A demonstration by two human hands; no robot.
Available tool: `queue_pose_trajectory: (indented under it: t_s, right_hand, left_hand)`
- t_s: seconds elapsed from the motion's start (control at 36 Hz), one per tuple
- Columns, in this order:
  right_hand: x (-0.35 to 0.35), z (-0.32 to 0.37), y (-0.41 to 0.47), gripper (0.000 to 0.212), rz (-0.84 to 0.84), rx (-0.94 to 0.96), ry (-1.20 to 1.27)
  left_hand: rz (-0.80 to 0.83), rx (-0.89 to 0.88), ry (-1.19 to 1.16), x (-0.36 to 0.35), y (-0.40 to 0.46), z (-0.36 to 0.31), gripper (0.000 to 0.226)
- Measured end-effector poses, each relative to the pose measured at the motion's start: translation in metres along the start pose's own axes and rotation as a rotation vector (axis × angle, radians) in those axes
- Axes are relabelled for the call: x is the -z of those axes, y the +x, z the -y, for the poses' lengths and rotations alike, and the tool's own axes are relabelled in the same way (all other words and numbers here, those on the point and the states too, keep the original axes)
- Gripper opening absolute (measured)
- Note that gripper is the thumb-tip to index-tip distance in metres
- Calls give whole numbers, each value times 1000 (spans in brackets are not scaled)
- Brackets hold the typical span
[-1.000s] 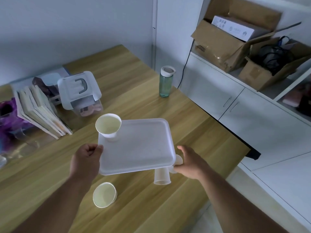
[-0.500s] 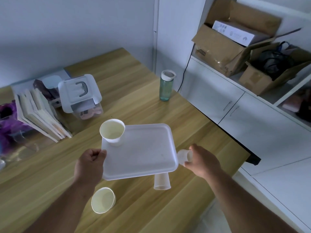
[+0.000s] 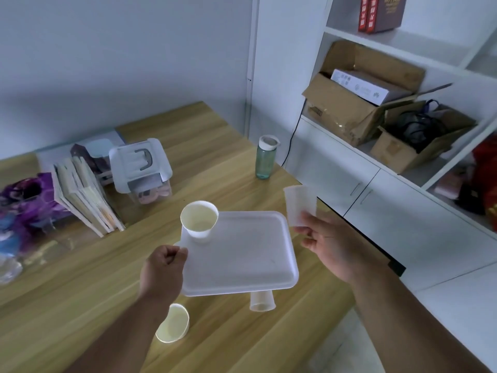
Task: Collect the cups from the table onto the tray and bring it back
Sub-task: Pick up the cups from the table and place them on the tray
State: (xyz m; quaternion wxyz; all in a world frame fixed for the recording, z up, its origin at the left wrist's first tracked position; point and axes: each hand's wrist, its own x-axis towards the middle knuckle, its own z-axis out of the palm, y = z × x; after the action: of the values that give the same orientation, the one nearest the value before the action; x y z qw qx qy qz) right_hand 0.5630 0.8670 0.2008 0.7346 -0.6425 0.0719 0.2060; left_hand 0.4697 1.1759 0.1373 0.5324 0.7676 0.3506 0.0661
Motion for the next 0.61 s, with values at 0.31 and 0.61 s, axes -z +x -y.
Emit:
queue_pose_trajectory:
  t_s: [0.31,0.61]
  right_hand:
    - [-69,-26,5,58,-169,107,-887]
    - [-84,-39,6,77,-215,174,-1171]
  left_hand:
    - [10,9,-34,9,-9,4,13]
    - [-6,29,-53,22,-5,15,13]
